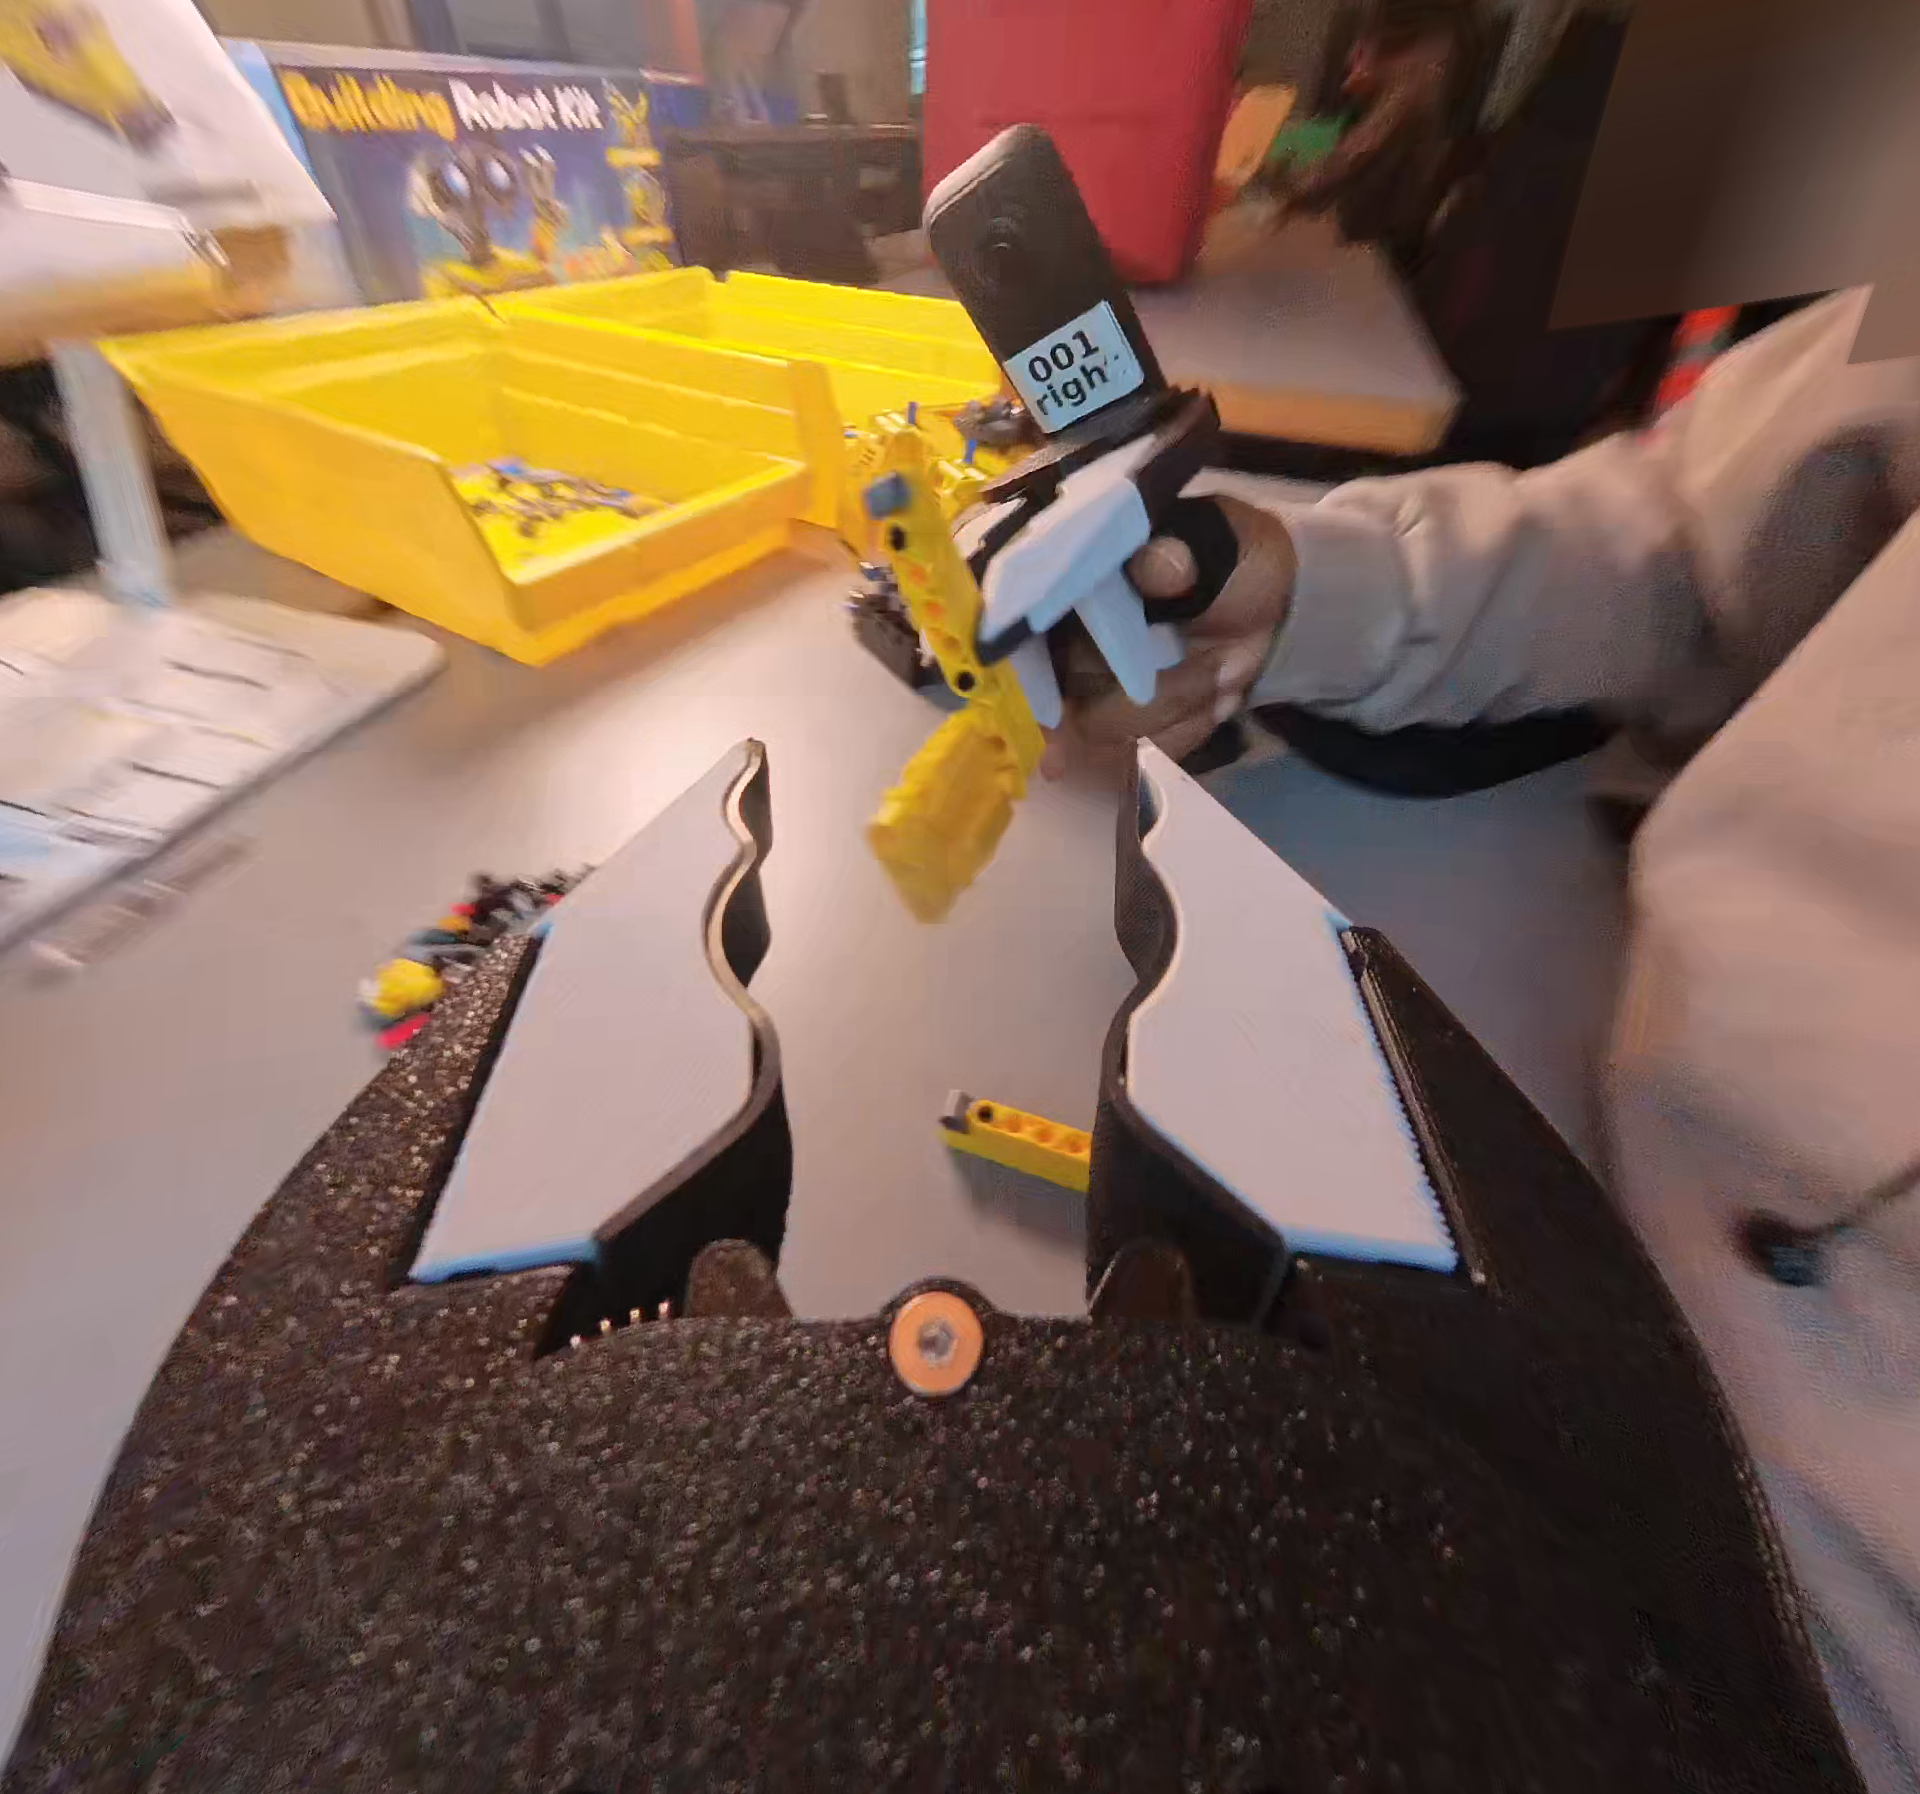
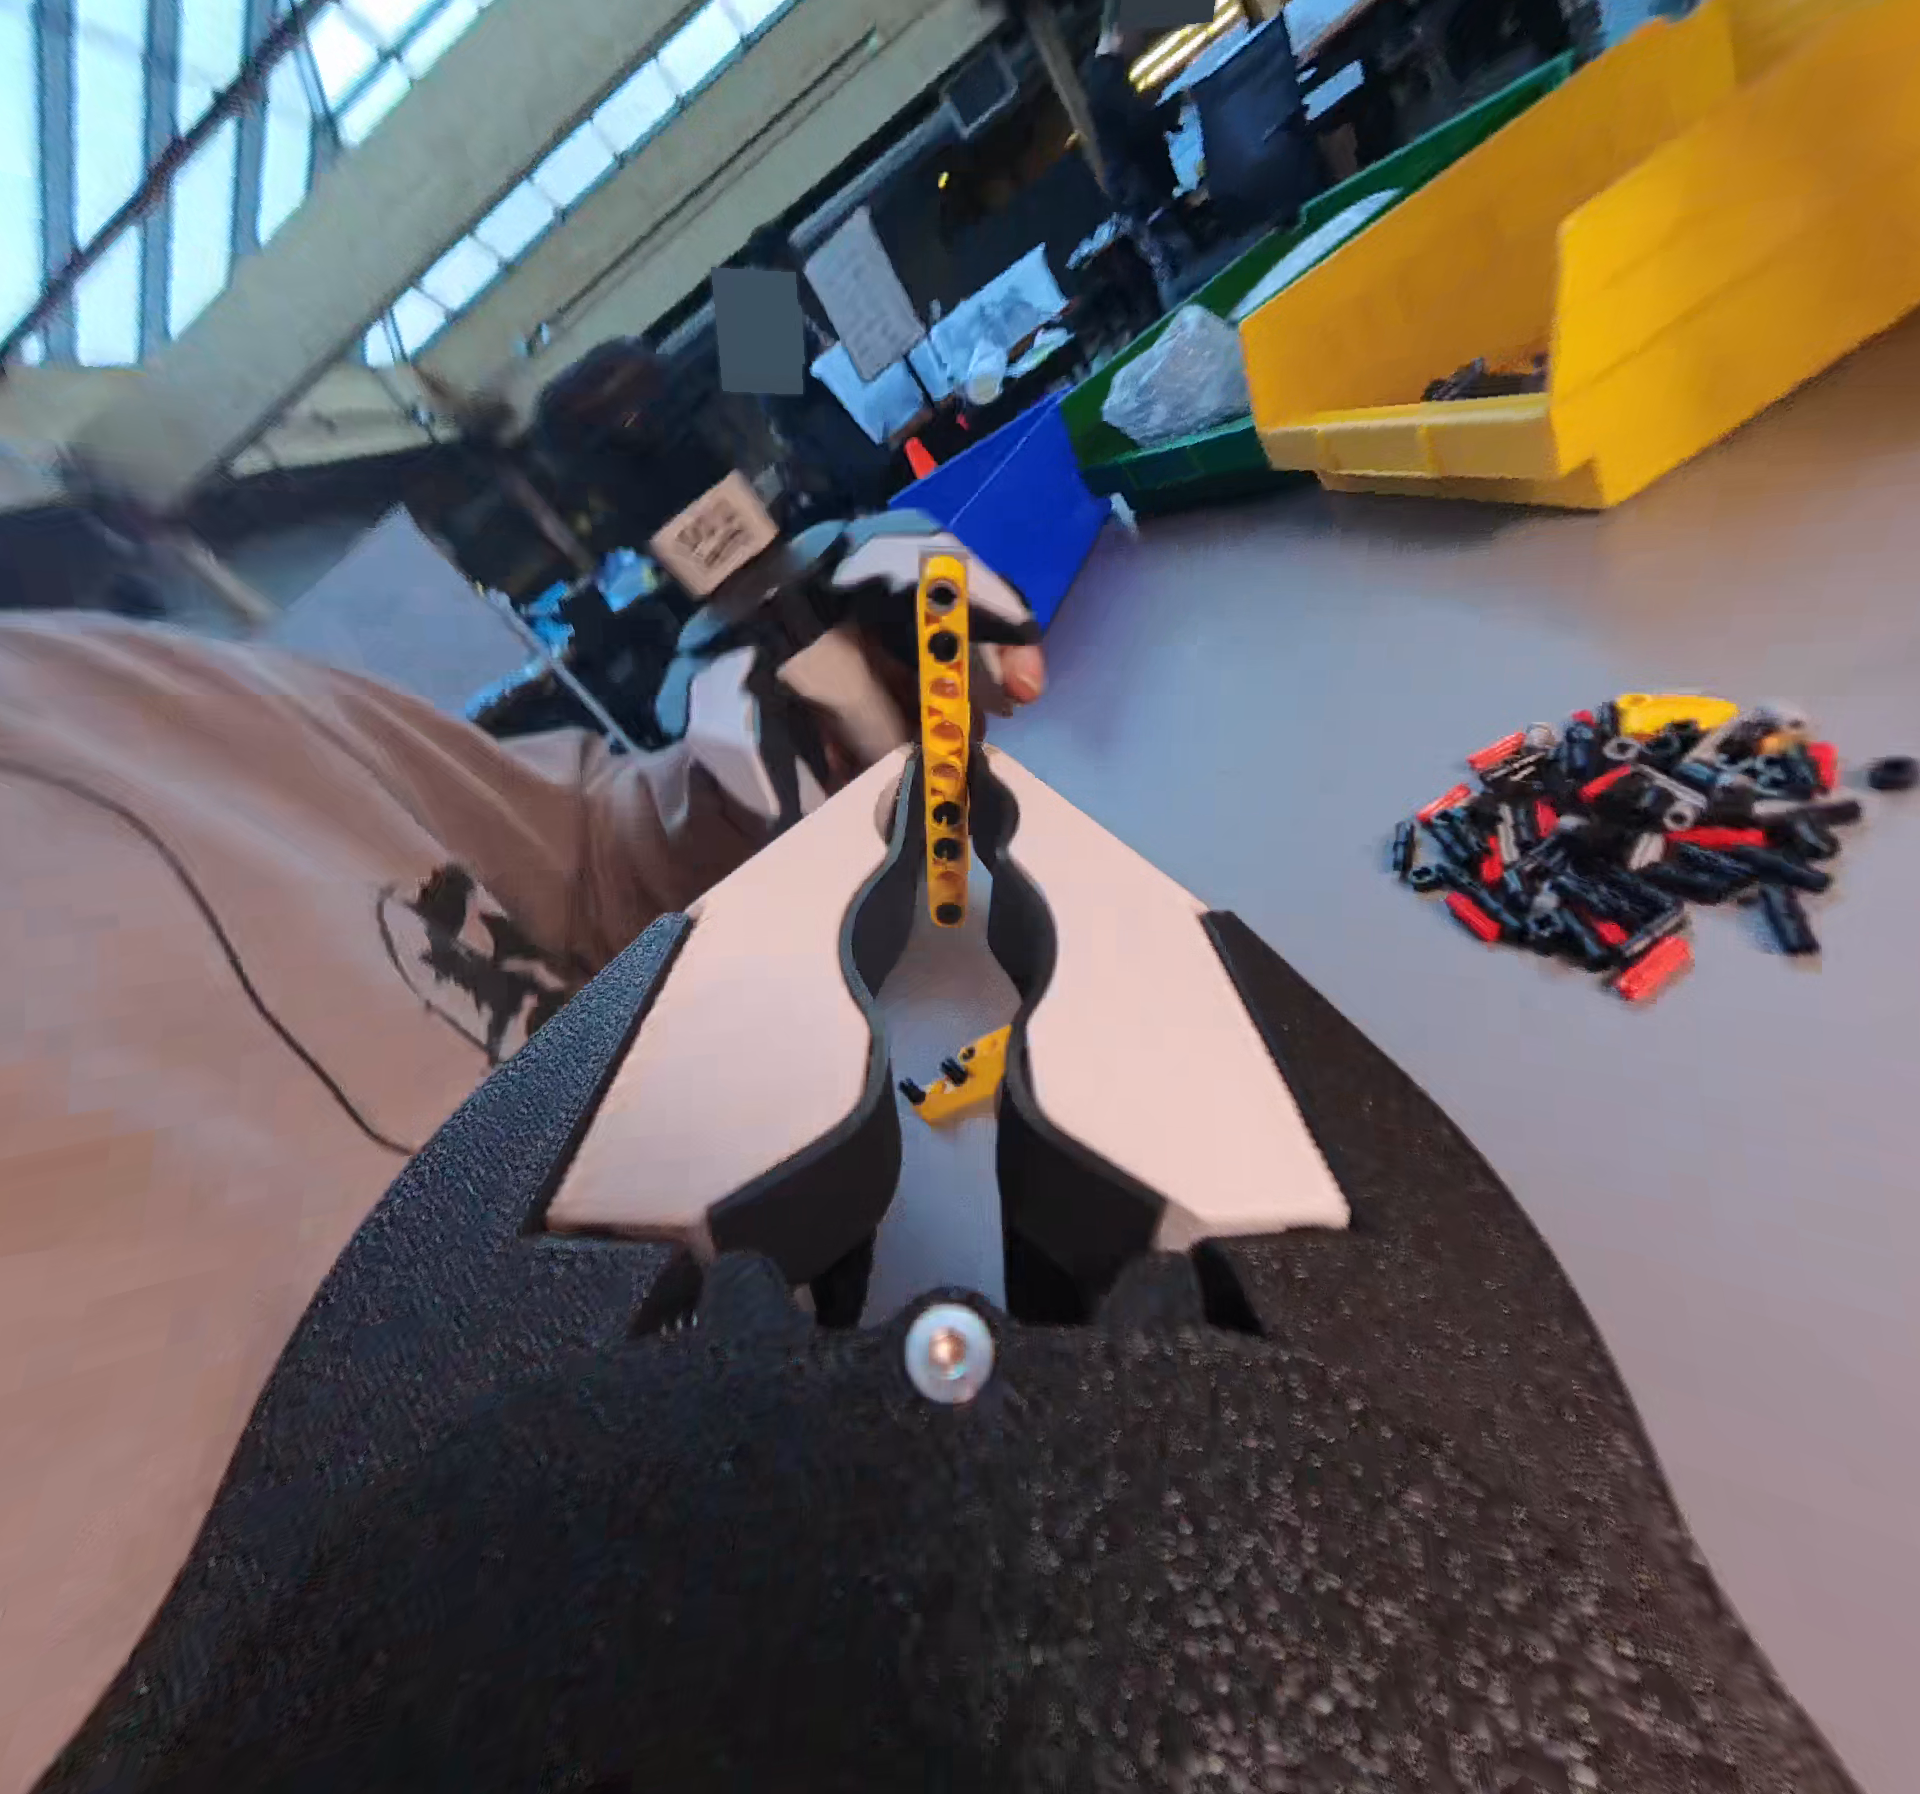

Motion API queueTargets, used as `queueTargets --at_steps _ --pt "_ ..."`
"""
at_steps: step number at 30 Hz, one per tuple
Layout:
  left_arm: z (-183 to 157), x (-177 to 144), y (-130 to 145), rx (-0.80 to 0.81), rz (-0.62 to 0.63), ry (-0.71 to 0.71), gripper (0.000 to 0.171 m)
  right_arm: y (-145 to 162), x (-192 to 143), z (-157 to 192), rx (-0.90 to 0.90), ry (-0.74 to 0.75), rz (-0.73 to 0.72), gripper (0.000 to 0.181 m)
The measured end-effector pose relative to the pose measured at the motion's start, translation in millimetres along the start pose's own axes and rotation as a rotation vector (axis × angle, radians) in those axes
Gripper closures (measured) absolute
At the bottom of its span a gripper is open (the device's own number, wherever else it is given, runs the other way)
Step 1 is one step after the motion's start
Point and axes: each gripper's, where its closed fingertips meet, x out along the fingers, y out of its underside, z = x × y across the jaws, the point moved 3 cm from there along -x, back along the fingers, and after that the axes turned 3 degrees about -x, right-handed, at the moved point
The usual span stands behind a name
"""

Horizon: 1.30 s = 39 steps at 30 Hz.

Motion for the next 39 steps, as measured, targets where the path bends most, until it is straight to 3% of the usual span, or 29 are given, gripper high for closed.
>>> queueTargets --at_steps 2,6,8,18,32,37,39 --pt "1.2 -2.3 10.8 -0.156 0.048 0.133 0.114 7.3 5.6 13.0 -0.118 -0.038 0.093 0.174" --pt "-26.2 4.8 34.1 -0.105 0.173 0.286 0.155 21.7 18.4 28.0 -0.164 -0.091 0.167 0.174" --pt "-33.5 9.6 39.0 -0.062 0.213 0.291 0.162 29.7 20.8 29.2 -0.185 -0.091 0.203 0.174" --pt "-36.0 11.8 36.2 -0.148 0.184 0.326 0.165 34.9 21.4 33.9 -0.226 -0.110 0.184 0.168" --pt "-35.6 15.7 33.4 -0.202 0.175 0.307 0.164 34.1 26.4 34.2 -0.210 -0.102 0.166 0.175" --pt "-38.1 12.2 19.4 -0.231 0.073 0.332 0.164 17.7 21.8 42.0 -0.203 -0.118 0.088 0.176" --pt "-40.7 12.9 19.0 -0.190 0.068 0.322 0.164 15.6 18.5 44.5 -0.222 -0.129 0.122 0.176"
